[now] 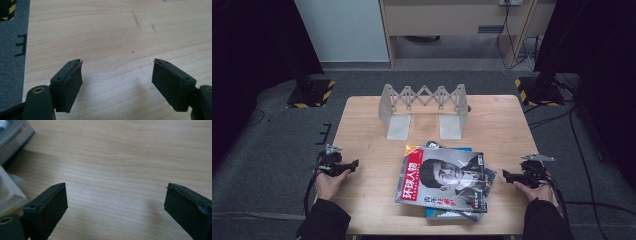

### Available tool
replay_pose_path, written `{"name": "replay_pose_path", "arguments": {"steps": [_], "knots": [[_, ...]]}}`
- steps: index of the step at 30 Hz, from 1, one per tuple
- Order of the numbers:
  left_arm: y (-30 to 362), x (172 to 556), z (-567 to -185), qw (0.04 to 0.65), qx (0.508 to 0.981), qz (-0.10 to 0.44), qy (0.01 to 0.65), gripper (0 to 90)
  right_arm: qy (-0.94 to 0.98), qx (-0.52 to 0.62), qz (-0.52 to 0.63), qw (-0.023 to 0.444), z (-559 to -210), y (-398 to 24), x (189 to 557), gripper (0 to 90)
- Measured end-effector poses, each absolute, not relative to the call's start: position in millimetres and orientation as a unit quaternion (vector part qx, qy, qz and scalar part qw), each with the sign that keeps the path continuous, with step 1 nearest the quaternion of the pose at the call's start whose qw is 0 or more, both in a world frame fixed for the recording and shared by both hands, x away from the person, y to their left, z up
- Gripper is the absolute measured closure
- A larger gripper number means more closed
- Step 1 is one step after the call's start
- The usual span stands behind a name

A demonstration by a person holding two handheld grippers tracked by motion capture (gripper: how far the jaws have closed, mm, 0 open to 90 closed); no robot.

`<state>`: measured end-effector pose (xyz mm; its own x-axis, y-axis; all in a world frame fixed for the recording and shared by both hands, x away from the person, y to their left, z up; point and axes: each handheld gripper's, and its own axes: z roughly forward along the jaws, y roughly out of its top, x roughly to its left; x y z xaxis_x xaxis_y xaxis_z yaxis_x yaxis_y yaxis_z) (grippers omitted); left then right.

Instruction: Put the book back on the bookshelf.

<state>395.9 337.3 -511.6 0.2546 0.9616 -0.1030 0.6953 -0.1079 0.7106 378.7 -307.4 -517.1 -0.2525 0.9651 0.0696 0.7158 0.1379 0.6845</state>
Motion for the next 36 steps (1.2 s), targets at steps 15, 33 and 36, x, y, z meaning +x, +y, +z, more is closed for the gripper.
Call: {"name": "replay_pose_path", "arguments": {"steps": [15, 33, 36], "knots": [[319.6, 381.0, -487.1, 0.397, 0.696, 0.199, 0.564, 25.2, 0.708, 0.574, 0.356, 0.207, -485.7, -302.0, 376.5, 5.7], [291.5, 371.1, -476.1, 0.427, 0.713, 0.169, 0.530, 17.6, 0.700, 0.550, 0.399, 0.222, -449.9, -289.2, 370.0, 6.4], [287.8, 369.0, -472.8, 0.421, 0.715, 0.179, 0.529, 16.2, 0.703, 0.545, 0.396, 0.228, -445.3, -284.9, 369.6, 6.5]]}}
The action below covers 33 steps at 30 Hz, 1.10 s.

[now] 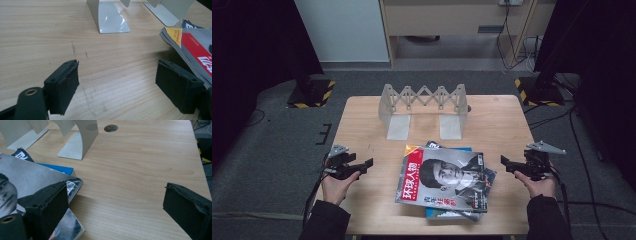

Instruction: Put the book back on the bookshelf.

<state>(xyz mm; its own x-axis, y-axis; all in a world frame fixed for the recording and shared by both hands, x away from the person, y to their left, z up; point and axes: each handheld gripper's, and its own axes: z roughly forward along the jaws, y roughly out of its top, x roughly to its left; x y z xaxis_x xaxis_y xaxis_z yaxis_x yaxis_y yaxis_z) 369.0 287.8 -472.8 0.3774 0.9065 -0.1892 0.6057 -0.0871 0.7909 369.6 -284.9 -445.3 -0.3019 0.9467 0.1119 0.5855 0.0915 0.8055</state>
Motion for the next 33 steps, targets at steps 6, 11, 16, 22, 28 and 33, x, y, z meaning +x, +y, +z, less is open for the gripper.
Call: {"name": "replay_pose_path", "arguments": {"steps": [6, 11, 16, 22, 28, 33], "knots": [[267.1, 361.1, -465.8, 0.464, 0.701, 0.172, 0.513, 12.5, 0.713, 0.523, 0.404, 0.233, -431.9, -269.3, 367.3, 7.1], [248.0, 354.8, -460.6, 0.467, 0.715, 0.177, 0.490, 10.0, 0.715, 0.518, 0.410, 0.229, -424.8, -261.1, 365.4, 7.8], [239.7, 350.3, -459.0, 0.474, 0.720, 0.167, 0.480, 8.8, 0.715, 0.510, 0.426, 0.218, -417.9, -246.9, 362.3, 7.7], [232.8, 346.0, -461.8, 0.464, 0.733, 0.152, 0.474, 15.7, 0.734, 0.494, 0.415, 0.213, -422.6, -229.8, 362.4, 7.7], [222.1, 337.2, -465.8, 0.478, 0.748, 0.133, 0.441, 26.8, 0.742, 0.490, 0.410, 0.205, -431.5, -221.5, 359.5, 7.9], [215.6, 333.3, -469.1, 0.475, 0.749, 0.115, 0.448, 24.6, 0.750, 0.485, 0.408, 0.189, -441.9, -216.5, 356.0, 8.4]]}}
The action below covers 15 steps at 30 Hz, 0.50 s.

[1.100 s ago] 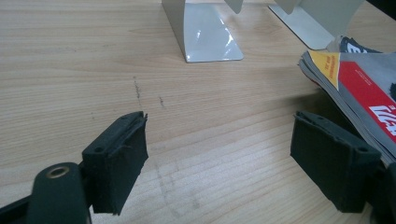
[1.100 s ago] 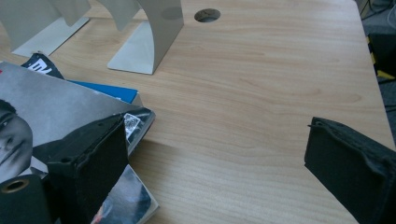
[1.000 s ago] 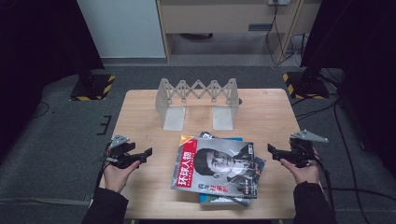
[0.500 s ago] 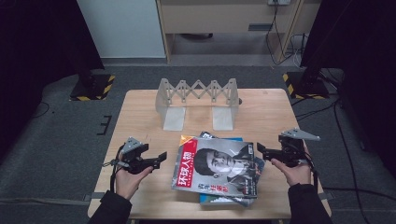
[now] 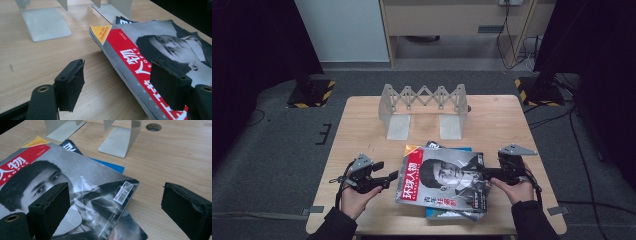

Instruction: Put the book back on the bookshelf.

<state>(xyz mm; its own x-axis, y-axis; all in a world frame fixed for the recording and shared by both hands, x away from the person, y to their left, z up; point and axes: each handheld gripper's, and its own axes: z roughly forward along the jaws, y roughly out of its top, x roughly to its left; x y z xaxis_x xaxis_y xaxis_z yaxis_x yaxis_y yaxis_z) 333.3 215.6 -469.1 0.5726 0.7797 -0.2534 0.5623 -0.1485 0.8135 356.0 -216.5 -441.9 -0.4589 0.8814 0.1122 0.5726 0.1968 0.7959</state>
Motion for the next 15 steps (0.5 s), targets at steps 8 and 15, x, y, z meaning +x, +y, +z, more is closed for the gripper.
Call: {"name": "replay_pose_path", "arguments": {"steps": [8, 15], "knots": [[207.2, 327.5, -475.7, 0.455, 0.764, 0.104, 0.444, 17.6, 0.755, 0.485, 0.405, 0.172, -457.4, -213.9, 347.8, 8.4], [195.6, 322.6, -481.2, 0.443, 0.781, 0.096, 0.430, 10.2, 0.763, 0.481, 0.401, 0.161, -465.9, -207.1, 345.3, 8.9]]}}
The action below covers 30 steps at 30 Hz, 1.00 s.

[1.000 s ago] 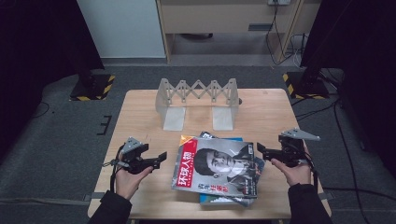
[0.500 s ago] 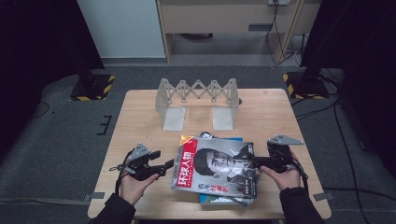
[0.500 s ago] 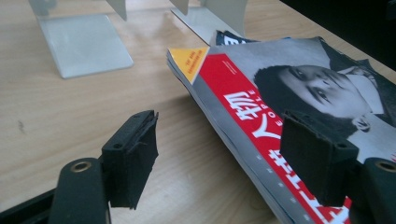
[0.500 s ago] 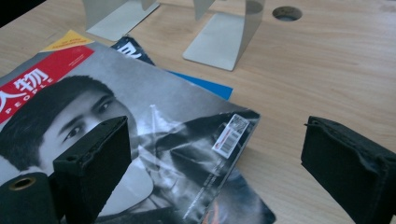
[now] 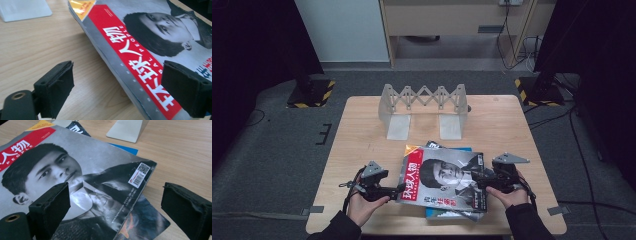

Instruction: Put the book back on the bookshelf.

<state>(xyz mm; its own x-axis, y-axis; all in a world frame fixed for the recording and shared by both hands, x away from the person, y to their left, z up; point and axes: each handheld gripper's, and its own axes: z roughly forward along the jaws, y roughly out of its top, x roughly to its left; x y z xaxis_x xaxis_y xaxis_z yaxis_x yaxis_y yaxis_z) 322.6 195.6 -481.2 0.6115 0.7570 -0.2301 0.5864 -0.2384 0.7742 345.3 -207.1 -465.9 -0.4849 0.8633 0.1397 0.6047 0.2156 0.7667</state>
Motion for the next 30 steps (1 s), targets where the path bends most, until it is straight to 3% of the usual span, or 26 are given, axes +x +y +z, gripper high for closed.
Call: {"name": "replay_pose_path", "arguments": {"steps": [30], "knots": [[168.2, 316.8, -503.5, 0.426, 0.801, -0.002, 0.421, 15.9, 0.791, 0.460, 0.379, 0.137, -488.2, -191.7, 337.7, 8.9]]}}
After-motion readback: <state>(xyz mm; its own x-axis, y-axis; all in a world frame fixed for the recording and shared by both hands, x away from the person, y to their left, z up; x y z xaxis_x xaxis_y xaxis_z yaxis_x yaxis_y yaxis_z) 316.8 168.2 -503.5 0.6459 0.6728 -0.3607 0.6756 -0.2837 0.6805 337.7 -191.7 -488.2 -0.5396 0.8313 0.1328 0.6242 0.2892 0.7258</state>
